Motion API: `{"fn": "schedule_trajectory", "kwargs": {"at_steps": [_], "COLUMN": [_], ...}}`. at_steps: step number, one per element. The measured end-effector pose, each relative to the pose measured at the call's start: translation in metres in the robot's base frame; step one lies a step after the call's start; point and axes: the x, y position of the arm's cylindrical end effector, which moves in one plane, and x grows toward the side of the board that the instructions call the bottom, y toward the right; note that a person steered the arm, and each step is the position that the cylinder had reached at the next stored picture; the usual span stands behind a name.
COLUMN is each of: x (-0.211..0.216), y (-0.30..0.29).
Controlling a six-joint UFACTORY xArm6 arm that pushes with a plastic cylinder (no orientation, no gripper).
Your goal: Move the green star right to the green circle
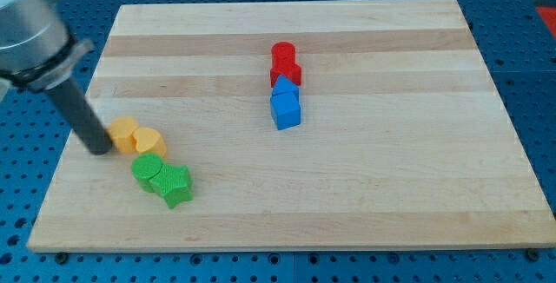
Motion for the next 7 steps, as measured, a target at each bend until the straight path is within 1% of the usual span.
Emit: {"fn": "schedule_trajectory", "kwargs": {"at_steps": [1,2,3,4,5,6,7], "x": [-0.002,0.032,0.079,0.078,0.062,0.042,0.046], "y": [0.024,0.012,0.022,0.067,0.091,0.113,0.116]}}
